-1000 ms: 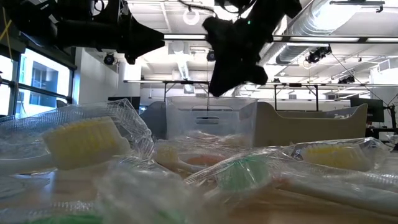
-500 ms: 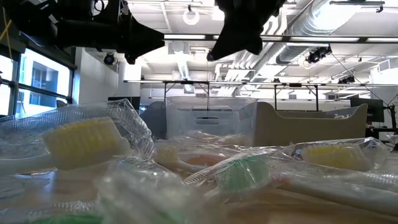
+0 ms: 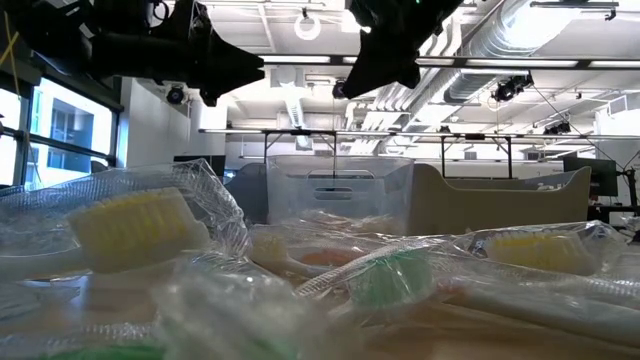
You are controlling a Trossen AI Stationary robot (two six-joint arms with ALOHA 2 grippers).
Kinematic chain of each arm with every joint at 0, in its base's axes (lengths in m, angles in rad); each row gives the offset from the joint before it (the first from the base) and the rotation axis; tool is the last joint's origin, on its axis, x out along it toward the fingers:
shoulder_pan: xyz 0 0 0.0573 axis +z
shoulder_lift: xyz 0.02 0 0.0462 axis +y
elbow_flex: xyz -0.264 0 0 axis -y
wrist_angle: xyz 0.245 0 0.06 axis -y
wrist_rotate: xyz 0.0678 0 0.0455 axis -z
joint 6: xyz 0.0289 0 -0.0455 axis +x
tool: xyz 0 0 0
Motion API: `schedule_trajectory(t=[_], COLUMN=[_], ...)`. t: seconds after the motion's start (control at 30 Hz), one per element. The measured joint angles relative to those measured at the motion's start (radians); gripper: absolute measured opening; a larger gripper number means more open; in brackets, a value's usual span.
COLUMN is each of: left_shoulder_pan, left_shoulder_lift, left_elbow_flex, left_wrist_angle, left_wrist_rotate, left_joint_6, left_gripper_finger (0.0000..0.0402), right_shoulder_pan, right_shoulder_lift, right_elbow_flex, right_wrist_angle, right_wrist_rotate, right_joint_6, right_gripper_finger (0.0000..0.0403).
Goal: Pick & Place Toothbrushes
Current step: Put the blue toothbrush into the gray bin
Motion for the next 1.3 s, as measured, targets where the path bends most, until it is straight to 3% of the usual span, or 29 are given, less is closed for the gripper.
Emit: schedule_trajectory(t=[0.43, 0.83, 1.13, 1.3], left_shoulder_pan=[0.000, 0.000, 0.000, 0.000], left_shoulder_lift=[0.000, 0.000, 0.000, 0.000], left_elbow_flex=[0.000, 0.000, 0.000, 0.000], left_wrist_angle=[-0.103, -0.105, -0.104, -0.105], left_wrist_rotate=[-0.003, -0.111, -0.141, -0.140], left_joint_6=[-0.047, -0.044, -0.051, -0.139], left_gripper_finger=[0.0152, 0.0152, 0.0152, 0.0152], right_shoulder_pan=[-0.135, -0.283, -0.330, -0.321], right_shoulder_lift=[0.000, 0.000, 0.000, 0.000], right_elbow_flex=[0.000, 0.000, 0.000, 0.000], right_wrist_angle=[-0.003, 0.016, 0.060, 0.060], right_wrist_rotate=[-0.001, 0.000, -0.004, -0.007], right_joint_6=[-0.057, -0.061, -0.092, -0.019], right_gripper_finger=[0.0045, 0.0045, 0.0045, 0.0045])
